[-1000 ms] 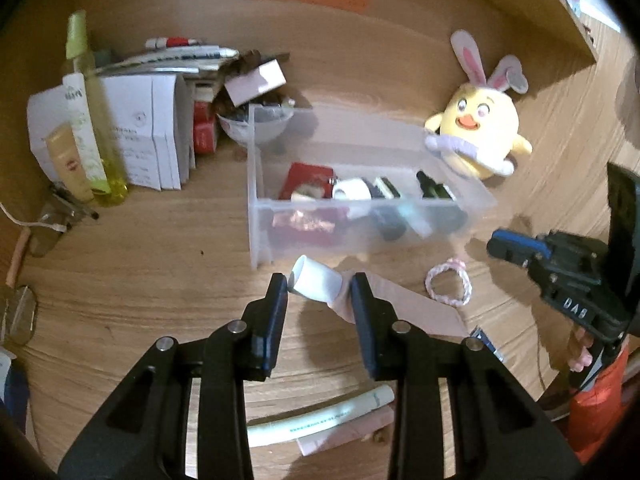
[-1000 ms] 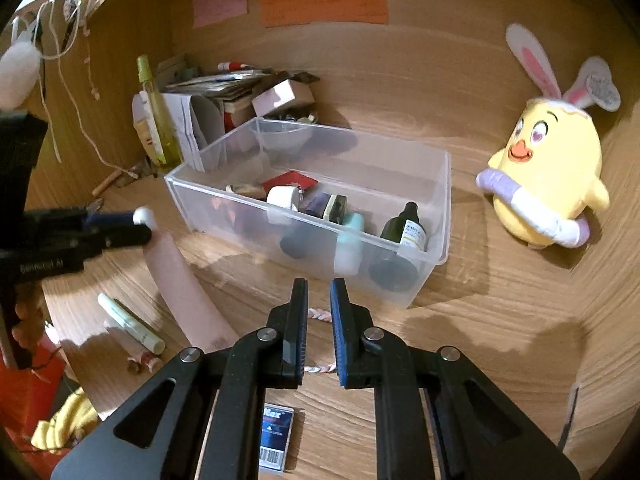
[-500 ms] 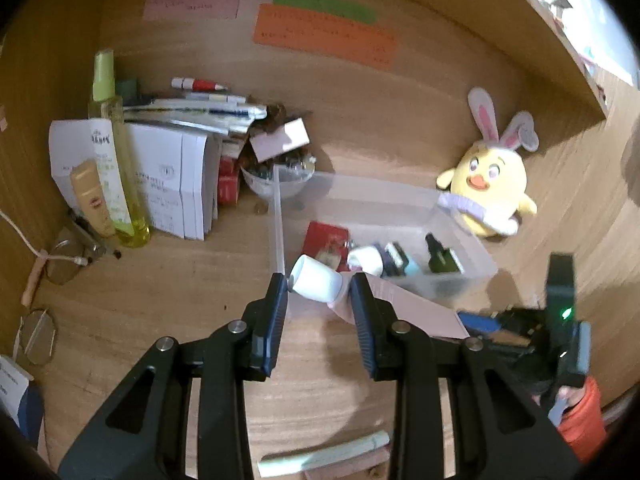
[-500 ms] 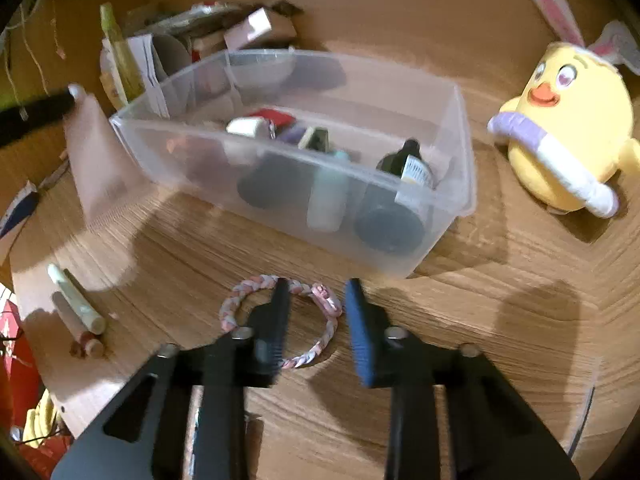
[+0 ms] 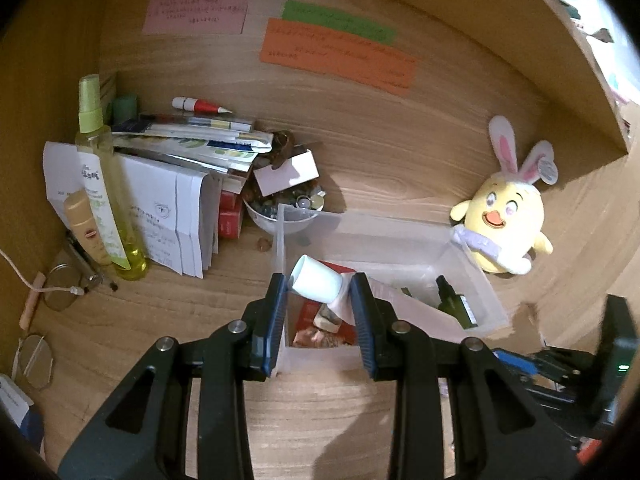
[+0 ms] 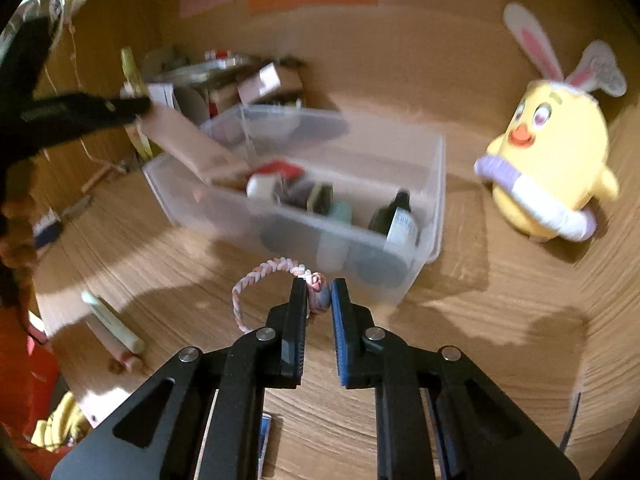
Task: Organize objects
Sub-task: 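Lift the bracelet and pink tube and carry them over the clear box, then lower both items into the box and open both tools, then move the left tool to the mint-green tube while the right tool approaches the blue Max box, then grasp the mint-green tube with the left tool while the right tool grasps the blue Max box, then lift the mint-green tube and blue Max box and carry them toward the clear box, then lower both items into the clear box and open both tools, then withdraw both open tools from the box toward the items on the desk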
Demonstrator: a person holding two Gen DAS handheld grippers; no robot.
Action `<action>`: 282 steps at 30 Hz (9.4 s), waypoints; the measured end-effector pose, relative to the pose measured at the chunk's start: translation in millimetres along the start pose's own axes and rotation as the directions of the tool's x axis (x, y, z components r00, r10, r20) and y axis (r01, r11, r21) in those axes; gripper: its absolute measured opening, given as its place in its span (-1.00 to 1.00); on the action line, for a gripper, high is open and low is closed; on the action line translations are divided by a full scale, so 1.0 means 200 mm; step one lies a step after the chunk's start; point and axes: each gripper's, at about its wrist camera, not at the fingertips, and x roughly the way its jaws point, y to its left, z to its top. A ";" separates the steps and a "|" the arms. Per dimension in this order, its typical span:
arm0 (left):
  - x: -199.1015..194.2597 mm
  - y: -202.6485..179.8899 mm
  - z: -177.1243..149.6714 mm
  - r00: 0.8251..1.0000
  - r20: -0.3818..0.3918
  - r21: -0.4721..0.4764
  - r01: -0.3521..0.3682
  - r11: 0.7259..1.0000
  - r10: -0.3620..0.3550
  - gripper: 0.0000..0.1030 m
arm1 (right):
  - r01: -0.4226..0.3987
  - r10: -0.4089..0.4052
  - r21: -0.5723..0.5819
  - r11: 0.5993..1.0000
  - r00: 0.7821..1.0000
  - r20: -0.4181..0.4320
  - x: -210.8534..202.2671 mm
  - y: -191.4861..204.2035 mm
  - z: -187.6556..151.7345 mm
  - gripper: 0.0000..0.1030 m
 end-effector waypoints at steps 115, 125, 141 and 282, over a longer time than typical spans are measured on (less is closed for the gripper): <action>0.03 0.10 -0.64 0.952 -0.297 0.269 0.004 0.963 0.079 0.67 | 0.077 -0.068 0.050 0.996 0.985 -0.157 -0.01 0.17 -0.43 0.27; 0.22 0.00 -0.57 0.937 -0.340 0.378 0.060 0.924 0.079 0.63 | 0.095 -0.090 0.031 0.995 0.986 -0.138 -0.01 0.17 -0.43 -0.35; 0.16 0.07 -0.55 0.949 -0.299 0.330 0.002 0.944 0.102 -0.71 | 0.091 -0.086 0.045 0.995 0.990 -0.113 0.02 0.16 -0.40 -0.51; -0.14 -0.13 -0.30 0.983 -0.057 0.258 -0.155 0.954 0.175 0.85 | 0.029 -0.024 -0.111 0.993 0.999 0.047 -0.07 0.30 0.04 0.53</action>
